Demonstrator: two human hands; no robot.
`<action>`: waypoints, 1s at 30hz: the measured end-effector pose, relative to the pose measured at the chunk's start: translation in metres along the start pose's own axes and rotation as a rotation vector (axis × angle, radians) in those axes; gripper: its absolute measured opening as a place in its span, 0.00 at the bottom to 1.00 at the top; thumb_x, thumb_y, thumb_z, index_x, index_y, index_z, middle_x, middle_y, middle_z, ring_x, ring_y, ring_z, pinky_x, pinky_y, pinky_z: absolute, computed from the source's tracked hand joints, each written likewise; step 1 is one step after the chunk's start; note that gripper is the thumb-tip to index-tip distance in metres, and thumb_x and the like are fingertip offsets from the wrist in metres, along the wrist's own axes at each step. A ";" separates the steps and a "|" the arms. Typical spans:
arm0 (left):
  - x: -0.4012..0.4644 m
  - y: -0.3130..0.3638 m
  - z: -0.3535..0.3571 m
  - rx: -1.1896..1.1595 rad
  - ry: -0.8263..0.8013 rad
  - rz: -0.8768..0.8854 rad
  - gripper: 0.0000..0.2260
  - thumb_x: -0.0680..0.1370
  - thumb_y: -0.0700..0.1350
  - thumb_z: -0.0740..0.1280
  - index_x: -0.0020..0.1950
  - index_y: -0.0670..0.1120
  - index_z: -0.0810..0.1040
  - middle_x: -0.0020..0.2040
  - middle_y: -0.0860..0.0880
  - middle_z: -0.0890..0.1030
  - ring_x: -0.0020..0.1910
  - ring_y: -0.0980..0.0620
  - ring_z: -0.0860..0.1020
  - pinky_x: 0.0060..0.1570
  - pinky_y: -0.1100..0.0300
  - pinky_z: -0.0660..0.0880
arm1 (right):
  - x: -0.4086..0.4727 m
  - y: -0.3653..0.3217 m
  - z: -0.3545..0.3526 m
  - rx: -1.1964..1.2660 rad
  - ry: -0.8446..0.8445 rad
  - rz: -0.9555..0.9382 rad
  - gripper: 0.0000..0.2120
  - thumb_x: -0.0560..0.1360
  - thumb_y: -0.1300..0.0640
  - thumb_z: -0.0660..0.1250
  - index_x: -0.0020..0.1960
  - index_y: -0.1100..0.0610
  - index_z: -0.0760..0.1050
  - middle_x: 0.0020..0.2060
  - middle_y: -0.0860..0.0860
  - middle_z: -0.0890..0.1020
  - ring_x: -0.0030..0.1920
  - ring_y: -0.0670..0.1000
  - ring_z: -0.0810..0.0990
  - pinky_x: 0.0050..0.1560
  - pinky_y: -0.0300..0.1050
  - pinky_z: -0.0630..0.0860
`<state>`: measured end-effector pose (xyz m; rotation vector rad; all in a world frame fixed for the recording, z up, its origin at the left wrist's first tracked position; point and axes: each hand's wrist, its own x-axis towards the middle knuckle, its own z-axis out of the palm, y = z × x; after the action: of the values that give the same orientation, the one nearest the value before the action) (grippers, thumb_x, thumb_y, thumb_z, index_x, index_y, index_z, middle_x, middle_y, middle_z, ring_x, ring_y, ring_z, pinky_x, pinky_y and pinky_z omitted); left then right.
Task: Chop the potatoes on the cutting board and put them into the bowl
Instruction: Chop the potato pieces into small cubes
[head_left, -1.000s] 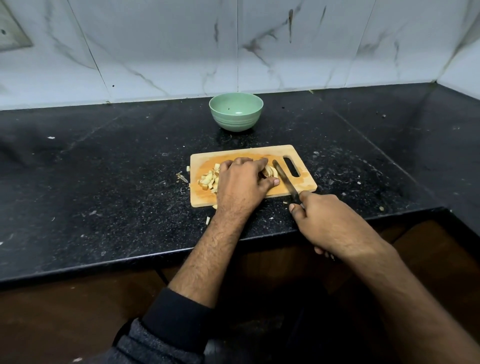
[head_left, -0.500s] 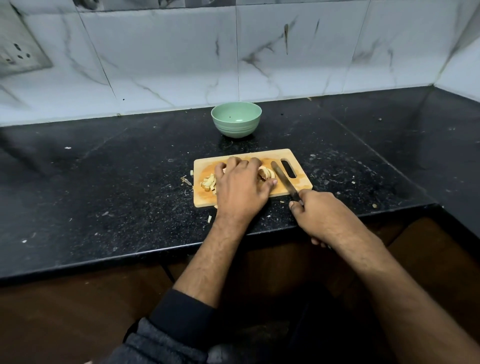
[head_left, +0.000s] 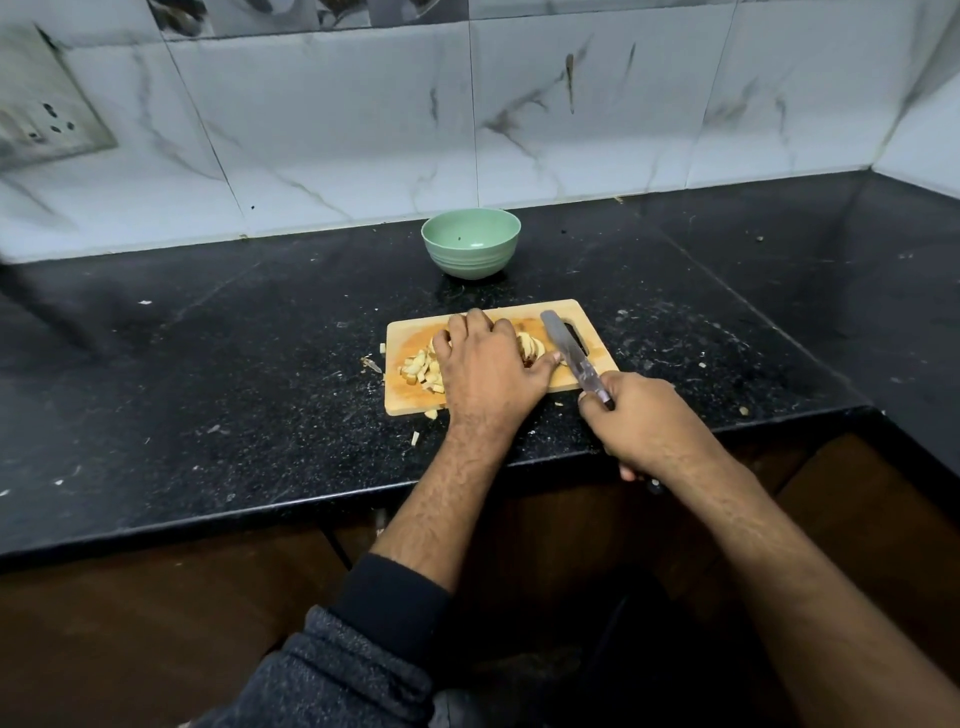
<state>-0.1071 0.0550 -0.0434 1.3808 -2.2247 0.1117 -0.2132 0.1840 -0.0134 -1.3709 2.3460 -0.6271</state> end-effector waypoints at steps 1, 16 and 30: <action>0.000 -0.001 0.001 -0.004 0.007 -0.013 0.31 0.72 0.73 0.61 0.54 0.47 0.81 0.56 0.46 0.75 0.59 0.45 0.70 0.60 0.45 0.64 | 0.000 0.000 0.000 -0.007 0.003 -0.001 0.10 0.82 0.49 0.59 0.53 0.53 0.75 0.31 0.52 0.83 0.20 0.49 0.80 0.23 0.40 0.73; -0.003 0.003 -0.001 -0.007 -0.008 0.121 0.19 0.80 0.62 0.61 0.56 0.49 0.83 0.56 0.48 0.78 0.60 0.47 0.70 0.62 0.46 0.62 | -0.004 -0.004 0.005 -0.034 0.040 0.029 0.10 0.83 0.47 0.58 0.54 0.51 0.75 0.28 0.49 0.81 0.20 0.48 0.80 0.17 0.34 0.66; 0.004 0.002 -0.004 -0.234 -0.041 0.144 0.12 0.78 0.53 0.68 0.59 0.51 0.83 0.56 0.52 0.80 0.61 0.50 0.70 0.63 0.47 0.58 | -0.006 -0.007 0.004 0.005 0.039 0.044 0.09 0.83 0.46 0.60 0.52 0.49 0.75 0.26 0.49 0.80 0.19 0.47 0.79 0.16 0.33 0.66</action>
<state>-0.1085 0.0538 -0.0383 1.1077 -2.2860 -0.1242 -0.2032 0.1859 -0.0127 -1.3122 2.3965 -0.6524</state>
